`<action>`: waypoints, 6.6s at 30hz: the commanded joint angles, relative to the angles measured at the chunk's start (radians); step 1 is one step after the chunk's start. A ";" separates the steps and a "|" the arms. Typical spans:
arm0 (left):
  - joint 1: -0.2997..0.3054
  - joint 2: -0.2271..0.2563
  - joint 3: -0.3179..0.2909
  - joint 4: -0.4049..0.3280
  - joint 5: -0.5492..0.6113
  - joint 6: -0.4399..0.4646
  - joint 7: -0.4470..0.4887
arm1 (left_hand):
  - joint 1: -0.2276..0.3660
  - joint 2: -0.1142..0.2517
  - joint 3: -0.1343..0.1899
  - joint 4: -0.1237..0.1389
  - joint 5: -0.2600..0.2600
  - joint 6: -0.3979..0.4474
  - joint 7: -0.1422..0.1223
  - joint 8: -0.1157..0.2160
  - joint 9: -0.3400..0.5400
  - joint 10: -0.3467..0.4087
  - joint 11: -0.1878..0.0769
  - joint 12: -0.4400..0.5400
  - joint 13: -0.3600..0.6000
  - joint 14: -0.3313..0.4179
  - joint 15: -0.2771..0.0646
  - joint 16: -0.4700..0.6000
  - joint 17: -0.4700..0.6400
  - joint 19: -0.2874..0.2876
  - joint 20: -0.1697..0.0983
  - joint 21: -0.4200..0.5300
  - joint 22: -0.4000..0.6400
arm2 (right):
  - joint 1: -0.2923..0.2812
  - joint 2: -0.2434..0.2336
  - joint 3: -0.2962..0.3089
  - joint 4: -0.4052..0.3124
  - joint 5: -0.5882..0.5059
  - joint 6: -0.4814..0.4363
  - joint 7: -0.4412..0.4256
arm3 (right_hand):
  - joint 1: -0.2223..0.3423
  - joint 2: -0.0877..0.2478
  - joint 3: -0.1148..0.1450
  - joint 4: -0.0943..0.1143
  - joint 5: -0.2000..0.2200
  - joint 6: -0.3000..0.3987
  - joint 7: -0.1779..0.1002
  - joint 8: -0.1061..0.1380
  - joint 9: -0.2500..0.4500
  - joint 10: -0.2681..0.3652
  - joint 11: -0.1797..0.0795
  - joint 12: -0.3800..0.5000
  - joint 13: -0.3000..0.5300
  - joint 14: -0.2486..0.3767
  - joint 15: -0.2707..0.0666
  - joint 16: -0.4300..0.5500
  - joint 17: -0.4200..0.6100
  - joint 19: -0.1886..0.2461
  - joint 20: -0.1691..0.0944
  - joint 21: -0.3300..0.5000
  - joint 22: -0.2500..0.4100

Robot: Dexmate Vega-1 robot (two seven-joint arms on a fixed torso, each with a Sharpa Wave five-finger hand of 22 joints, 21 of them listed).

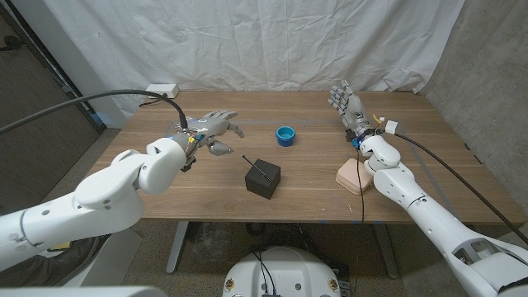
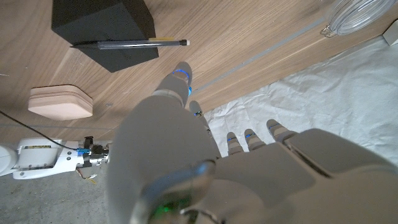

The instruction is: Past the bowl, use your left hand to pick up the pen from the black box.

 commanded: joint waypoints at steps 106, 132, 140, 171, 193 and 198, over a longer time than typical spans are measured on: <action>-0.004 -0.118 0.002 0.247 0.444 -0.463 -0.023 | -0.063 -0.076 -0.189 0.078 0.034 0.278 -0.023 0.031 -0.002 0.101 -0.049 0.014 0.002 0.022 -0.041 0.009 0.008 0.016 0.005 -0.001 0.003 | -0.058 0.004 0.012 -0.103 -0.014 -0.019 -0.108 | -0.003 0.012 -0.010 -0.014 -0.008 0.007 0.002 0.003 -0.001 0.003 0.002 -0.005 0.006 0.008 0.005 -0.002 0.004 0.022 0.002 -0.041 0.005; 0.008 -0.113 -0.032 0.279 0.443 -0.575 0.054 | -0.037 -0.073 -0.207 0.070 0.053 0.277 -0.024 0.018 -0.002 0.135 -0.061 0.021 0.003 0.044 -0.060 0.016 0.010 0.021 -0.007 0.004 0.005 | -0.037 0.012 0.006 -0.092 -0.014 -0.032 -0.110 | -0.003 0.014 -0.012 -0.016 -0.008 0.007 0.002 0.003 -0.001 0.001 0.003 -0.006 0.006 0.007 0.004 -0.003 0.004 0.026 0.001 -0.049 0.006; 0.035 -0.094 -0.047 0.280 0.451 -0.593 0.082 | -0.033 -0.070 -0.210 0.070 0.057 0.281 -0.024 0.018 -0.002 0.142 -0.065 0.022 0.003 0.048 -0.065 0.017 0.011 0.021 -0.011 0.004 0.005 | -0.037 0.015 0.005 -0.089 -0.012 -0.036 -0.112 | -0.003 0.014 -0.012 -0.016 -0.008 0.008 0.002 0.003 0.000 0.002 0.003 -0.006 0.006 0.007 0.004 -0.003 0.004 0.026 0.001 -0.052 0.006; -0.006 -0.155 0.006 0.327 0.498 -0.614 0.084 | -0.018 -0.059 -0.227 0.069 0.073 0.312 -0.024 0.021 0.000 0.155 -0.075 0.019 0.004 0.057 -0.073 0.016 0.011 0.019 -0.019 0.003 0.006 | -0.045 0.000 0.011 -0.086 0.001 -0.050 -0.102 | -0.004 0.016 -0.015 -0.019 -0.009 0.007 0.002 0.002 0.000 0.002 0.004 -0.006 0.006 0.007 0.004 -0.003 0.004 0.029 0.003 -0.062 0.006; 0.032 -0.152 -0.001 0.334 0.511 -0.571 0.116 | -0.014 -0.061 -0.243 0.070 0.082 0.295 -0.024 0.007 -0.001 0.137 -0.073 0.010 0.005 0.050 -0.076 0.013 0.013 0.014 -0.025 0.003 0.006 | -0.011 0.017 -0.007 -0.039 0.003 -0.061 -0.076 | -0.003 0.018 -0.016 -0.021 -0.009 0.007 0.003 0.002 0.000 0.001 0.003 -0.006 0.006 0.006 0.006 -0.003 0.004 0.031 0.003 -0.069 0.007; 0.021 -0.158 0.008 0.341 0.507 -0.574 0.110 | -0.014 -0.059 -0.245 0.071 0.084 0.292 -0.024 0.005 -0.001 0.139 -0.071 0.010 0.005 0.051 -0.074 0.013 0.013 0.015 -0.023 0.003 0.006 | -0.005 0.020 -0.010 -0.027 0.003 -0.062 -0.073 | -0.003 0.018 -0.016 -0.021 -0.009 0.008 0.003 0.003 0.000 0.000 0.004 -0.006 0.006 0.006 0.006 -0.003 0.004 0.031 0.003 -0.070 0.007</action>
